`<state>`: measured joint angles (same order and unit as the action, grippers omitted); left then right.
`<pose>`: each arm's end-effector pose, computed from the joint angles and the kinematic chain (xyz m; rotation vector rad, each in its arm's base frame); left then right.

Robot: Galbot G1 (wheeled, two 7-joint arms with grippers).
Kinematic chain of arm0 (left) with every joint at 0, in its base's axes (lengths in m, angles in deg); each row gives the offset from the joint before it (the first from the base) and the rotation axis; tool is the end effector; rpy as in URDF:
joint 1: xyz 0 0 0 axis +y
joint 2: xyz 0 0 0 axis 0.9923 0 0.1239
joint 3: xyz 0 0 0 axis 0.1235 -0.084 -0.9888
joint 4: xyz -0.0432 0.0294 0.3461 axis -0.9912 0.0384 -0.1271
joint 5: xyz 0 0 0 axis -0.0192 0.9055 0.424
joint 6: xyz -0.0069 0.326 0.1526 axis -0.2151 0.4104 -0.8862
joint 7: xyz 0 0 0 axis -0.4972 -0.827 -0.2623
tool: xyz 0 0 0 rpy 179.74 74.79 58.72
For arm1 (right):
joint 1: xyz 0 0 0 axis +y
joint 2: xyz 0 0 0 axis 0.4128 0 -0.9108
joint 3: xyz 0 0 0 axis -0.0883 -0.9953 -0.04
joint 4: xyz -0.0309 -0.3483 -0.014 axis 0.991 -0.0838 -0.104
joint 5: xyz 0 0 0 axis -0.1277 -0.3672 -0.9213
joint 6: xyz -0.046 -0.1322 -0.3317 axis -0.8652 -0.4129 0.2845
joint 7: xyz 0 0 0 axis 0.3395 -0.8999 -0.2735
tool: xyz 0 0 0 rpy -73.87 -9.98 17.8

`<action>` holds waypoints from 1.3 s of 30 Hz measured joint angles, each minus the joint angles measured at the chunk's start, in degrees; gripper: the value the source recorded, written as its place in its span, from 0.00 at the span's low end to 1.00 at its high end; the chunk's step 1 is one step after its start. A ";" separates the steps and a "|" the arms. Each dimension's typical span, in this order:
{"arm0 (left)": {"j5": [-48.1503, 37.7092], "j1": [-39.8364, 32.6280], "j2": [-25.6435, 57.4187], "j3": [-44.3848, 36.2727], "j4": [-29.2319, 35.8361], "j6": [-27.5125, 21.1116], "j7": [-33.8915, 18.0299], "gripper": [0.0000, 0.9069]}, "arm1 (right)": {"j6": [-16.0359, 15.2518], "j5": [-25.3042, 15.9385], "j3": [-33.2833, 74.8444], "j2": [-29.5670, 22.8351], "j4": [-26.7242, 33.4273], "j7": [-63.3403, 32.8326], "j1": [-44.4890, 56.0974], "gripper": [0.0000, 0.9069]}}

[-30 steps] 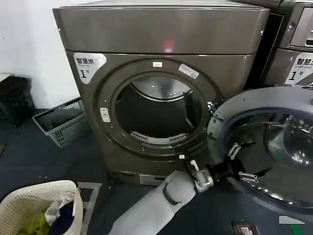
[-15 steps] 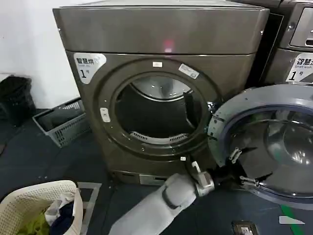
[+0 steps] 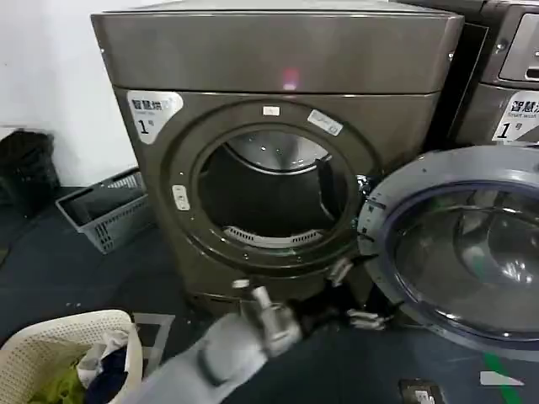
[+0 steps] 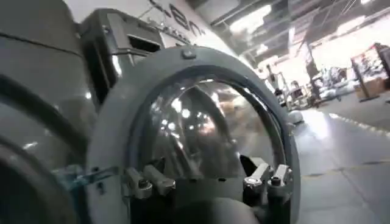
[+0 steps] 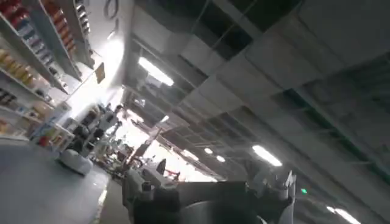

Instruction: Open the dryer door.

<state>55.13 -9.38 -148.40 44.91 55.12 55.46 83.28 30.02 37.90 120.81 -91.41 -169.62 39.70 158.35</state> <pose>0.3068 -0.1093 -0.1960 1.4973 2.3756 0.3041 -0.1667 -0.3673 -0.1679 -2.2505 -1.6983 1.0055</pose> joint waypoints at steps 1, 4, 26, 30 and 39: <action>-0.23 1.19 1.66 0.97 1.62 -0.28 -0.07 1.00 | 0.00 0.00 -0.41 0.20 -0.10 0.05 -0.13 1.00; -1.82 5.62 7.03 4.56 5.98 -1.26 -0.44 1.00 | -0.04 0.00 -1.35 0.84 -0.34 0.26 -0.52 1.00; -34.48 41.91 22.93 46.55 20.33 -34.74 -34.11 1.00 | 3.28 1.82 -3.12 3.03 4.16 1.07 -2.33 1.00; -47.68 45.18 23.49 53.21 19.13 -39.47 -46.26 1.00 | 4.47 1.81 -3.63 3.04 4.61 1.66 -2.44 1.00; -67.96 51.16 26.06 62.29 12.72 -39.44 -63.19 1.00 | 5.55 2.12 -3.78 3.04 4.91 2.75 -2.43 1.00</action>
<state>-12.83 41.77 -122.33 107.20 67.84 16.02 20.09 35.57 40.02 117.03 -88.37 -164.71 42.44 155.92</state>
